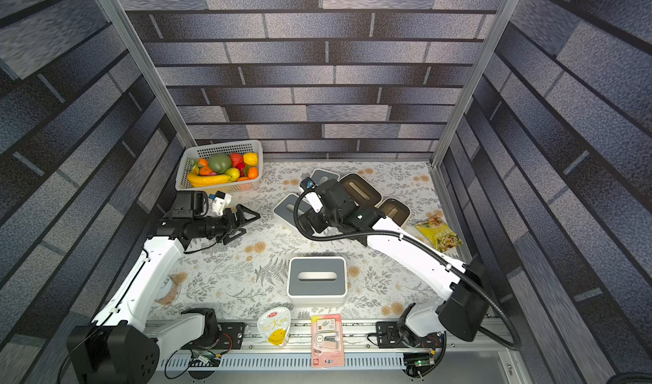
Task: Stack the tissue boxes
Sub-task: Pick up the tissue box from the center of the board.
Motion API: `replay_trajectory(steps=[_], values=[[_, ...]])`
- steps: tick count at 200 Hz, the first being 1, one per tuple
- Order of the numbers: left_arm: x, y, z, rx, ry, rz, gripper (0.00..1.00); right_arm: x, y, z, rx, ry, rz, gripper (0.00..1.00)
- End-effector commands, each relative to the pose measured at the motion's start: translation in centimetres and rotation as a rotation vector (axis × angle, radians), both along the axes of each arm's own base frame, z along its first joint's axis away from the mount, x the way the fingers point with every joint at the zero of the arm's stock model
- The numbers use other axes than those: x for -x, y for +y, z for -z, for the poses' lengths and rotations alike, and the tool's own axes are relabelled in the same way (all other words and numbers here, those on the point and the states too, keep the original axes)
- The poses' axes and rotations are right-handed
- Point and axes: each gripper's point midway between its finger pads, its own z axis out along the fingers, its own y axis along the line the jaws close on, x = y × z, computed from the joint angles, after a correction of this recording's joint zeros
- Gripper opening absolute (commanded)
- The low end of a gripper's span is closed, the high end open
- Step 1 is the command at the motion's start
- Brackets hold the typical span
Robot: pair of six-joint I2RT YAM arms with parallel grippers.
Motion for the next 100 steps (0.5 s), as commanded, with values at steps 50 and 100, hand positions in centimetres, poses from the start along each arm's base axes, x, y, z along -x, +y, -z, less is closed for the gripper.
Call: replay_trajectory(steps=[50, 100], values=[[-0.8, 3.8, 0.3, -0.091, -0.082, -0.115, 1.00, -5.2, 6.4, 6.3, 0.111, 0.096, -0.156, 0.98], [-0.5, 3.6, 1.3, -0.044, -0.045, -0.105, 1.00, -7.2, 8.2, 11.6, 0.189, 0.168, -0.170, 0.96]])
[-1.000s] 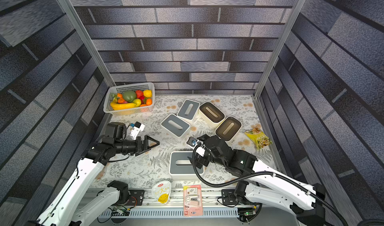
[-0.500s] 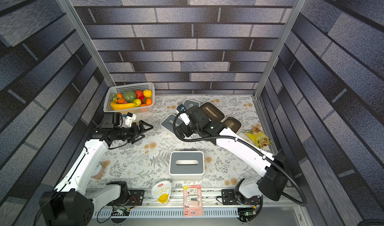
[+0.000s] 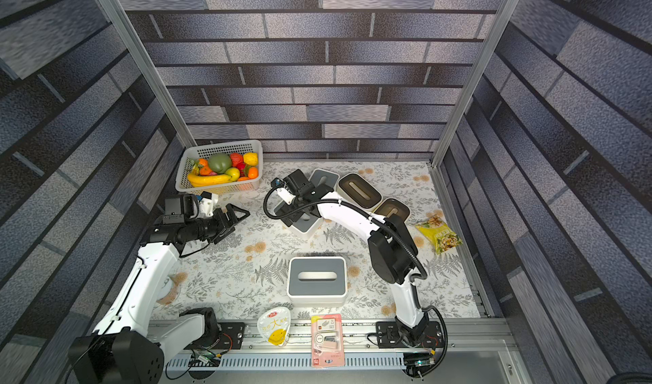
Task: Stack the tissue boxes
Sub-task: Pick up the tissue box from the center of the board.
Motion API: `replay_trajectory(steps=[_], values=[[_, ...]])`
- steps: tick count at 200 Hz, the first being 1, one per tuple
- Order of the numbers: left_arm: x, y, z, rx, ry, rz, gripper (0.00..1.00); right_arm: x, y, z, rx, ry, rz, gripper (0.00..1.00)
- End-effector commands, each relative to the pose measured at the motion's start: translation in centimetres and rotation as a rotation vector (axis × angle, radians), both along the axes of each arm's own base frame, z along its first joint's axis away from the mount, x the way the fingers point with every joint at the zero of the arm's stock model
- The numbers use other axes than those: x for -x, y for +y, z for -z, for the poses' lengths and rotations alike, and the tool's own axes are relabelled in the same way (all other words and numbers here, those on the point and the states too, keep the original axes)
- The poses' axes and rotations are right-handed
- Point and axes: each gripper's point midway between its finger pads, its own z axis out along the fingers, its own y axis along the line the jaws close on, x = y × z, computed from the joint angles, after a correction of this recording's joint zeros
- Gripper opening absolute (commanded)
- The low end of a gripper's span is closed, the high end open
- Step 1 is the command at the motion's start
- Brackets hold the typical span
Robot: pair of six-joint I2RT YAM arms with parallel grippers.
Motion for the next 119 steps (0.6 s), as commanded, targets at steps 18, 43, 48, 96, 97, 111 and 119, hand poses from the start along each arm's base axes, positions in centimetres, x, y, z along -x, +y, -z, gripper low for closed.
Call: replay_trajectory(steps=[18, 43, 48, 96, 97, 111, 119], values=[[0.4, -0.3, 1.0, 0.008, 0.016, 0.027, 1.00, -0.7, 0.2, 2.8, 0.043, 0.083, 0.001, 0.94], [0.4, -0.2, 1.0, 0.007, 0.015, 0.026, 1.00, -1.0, 0.3, 4.0, 0.041, 0.124, 0.016, 0.91], [0.4, -0.2, 1.0, 0.008, 0.017, 0.027, 1.00, -1.0, 0.2, 4.2, 0.041, 0.127, 0.016, 0.90], [0.4, -0.2, 1.2, 0.010, 0.022, 0.028, 1.00, -1.1, -0.5, 5.8, 0.073, 0.167, 0.035, 0.87], [0.4, -0.3, 1.2, 0.011, 0.022, 0.029, 1.00, -1.0, -0.5, 5.9, 0.073, 0.168, 0.034, 0.87], [0.4, -0.3, 1.2, 0.012, 0.025, 0.029, 1.00, -0.8, -0.5, 6.2, 0.074, 0.180, 0.030, 0.85], [0.4, -0.3, 1.2, 0.013, 0.025, 0.030, 1.00, -0.7, -0.5, 6.3, 0.073, 0.188, 0.023, 0.84]])
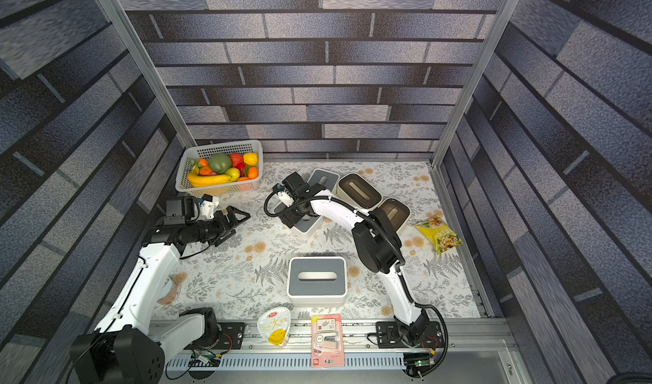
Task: Stack the tissue boxes
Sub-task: Pick up the tissue box from the center of the board.
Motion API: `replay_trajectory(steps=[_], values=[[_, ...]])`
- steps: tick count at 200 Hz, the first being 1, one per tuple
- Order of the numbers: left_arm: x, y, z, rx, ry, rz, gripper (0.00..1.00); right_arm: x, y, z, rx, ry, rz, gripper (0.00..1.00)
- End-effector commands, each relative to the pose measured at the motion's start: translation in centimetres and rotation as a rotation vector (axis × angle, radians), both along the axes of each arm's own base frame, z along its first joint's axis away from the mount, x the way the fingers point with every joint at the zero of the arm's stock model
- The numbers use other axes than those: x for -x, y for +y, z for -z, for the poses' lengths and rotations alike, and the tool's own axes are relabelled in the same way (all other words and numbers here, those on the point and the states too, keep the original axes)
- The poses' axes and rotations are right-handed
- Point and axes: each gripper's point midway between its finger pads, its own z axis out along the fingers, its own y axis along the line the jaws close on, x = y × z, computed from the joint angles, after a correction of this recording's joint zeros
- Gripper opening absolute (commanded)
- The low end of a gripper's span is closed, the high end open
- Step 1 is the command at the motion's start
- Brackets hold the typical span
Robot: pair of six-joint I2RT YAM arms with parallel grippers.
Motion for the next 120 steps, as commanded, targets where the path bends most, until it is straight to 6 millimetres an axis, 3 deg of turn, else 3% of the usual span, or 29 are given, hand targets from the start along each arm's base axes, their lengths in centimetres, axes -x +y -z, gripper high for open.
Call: replay_trajectory(steps=[1, 50, 120], values=[[0.1, -0.1, 0.4, -0.001, 0.000, 0.021, 1.00, 0.3, -0.2, 1.0, 0.010, 0.054, 0.002, 0.84], [0.1, 0.0, 0.7, 0.000, 0.010, 0.021, 1.00, 0.7, -0.3, 1.8, 0.022, 0.074, -0.010, 0.83], [0.1, 0.0, 0.9, 0.000, 0.019, 0.023, 1.00, 0.5, -0.5, 2.8, 0.048, 0.087, -0.002, 0.74]])
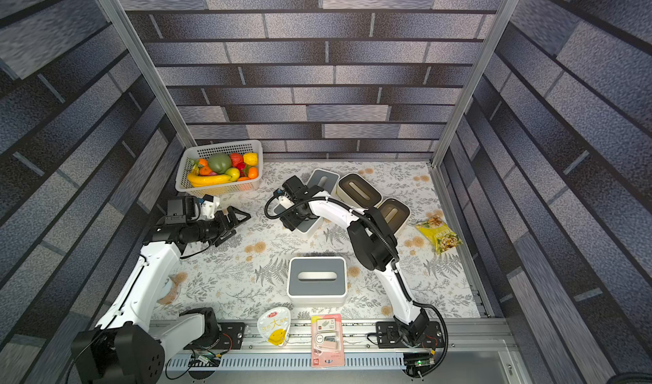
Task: Stack the tissue boxes
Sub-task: Pick up the tissue box from the center of the board.
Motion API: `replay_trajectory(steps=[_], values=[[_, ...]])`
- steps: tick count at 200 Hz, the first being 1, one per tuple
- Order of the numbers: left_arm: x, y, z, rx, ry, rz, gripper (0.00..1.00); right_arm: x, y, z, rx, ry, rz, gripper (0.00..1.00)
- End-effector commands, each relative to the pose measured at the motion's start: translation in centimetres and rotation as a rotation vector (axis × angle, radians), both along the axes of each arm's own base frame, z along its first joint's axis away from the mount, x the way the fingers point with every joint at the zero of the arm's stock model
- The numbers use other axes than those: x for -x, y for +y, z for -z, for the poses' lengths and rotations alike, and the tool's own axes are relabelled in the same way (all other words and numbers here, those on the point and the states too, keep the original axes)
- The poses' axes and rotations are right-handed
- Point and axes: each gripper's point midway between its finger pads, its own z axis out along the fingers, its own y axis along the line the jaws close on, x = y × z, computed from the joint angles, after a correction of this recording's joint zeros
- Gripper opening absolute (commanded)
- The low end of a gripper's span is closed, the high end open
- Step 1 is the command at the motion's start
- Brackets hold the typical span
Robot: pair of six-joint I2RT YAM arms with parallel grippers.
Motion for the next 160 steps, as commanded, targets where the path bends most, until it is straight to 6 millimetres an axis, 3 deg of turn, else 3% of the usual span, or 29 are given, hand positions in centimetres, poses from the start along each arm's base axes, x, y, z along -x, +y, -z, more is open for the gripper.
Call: replay_trajectory(steps=[1, 160], values=[[0.20, -0.05, 0.46, 0.003, 0.008, 0.019, 1.00, -0.14, -0.33, 0.22, 0.016, 0.018, 0.008, 0.74], [0.25, -0.10, 0.66, 0.004, 0.018, 0.022, 1.00, 0.16, -0.54, 0.22, 0.024, 0.014, -0.007, 0.56]])
